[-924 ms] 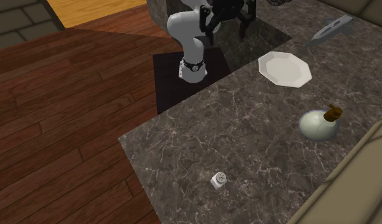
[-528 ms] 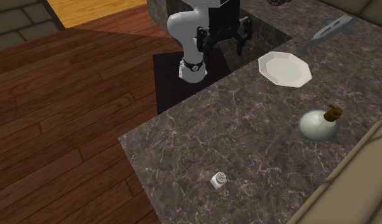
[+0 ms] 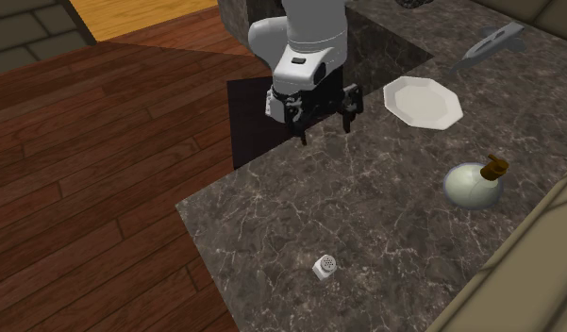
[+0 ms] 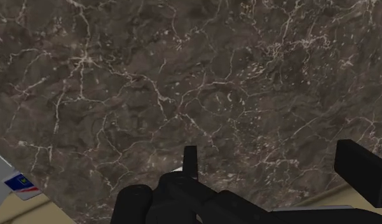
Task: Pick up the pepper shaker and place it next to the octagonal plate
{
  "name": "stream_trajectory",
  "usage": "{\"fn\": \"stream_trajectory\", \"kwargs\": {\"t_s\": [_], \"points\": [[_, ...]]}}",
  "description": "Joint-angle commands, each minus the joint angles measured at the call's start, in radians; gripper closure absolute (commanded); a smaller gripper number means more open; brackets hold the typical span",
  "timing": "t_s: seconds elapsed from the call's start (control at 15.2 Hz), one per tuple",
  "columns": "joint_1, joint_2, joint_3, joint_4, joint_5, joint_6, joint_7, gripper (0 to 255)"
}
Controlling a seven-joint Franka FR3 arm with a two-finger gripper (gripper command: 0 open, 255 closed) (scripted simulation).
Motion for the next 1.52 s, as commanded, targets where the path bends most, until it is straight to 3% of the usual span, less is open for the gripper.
{"fn": "stream_trajectory", "kwargs": {"t_s": [0.0, 0.59, 1.12, 1.45], "points": [[0.006, 0.070, -0.017, 0.012, 0.014, 0.062, -0.036, 0], [0.034, 0.406, -0.083, 0.154, 0.138, 0.254, -0.224, 0], [0.008, 0.723, -0.081, 0.384, 0.292, 0.324, -0.393, 0], [0.007, 0.769, -0.068, 0.392, 0.315, 0.362, -0.409, 0]]}}
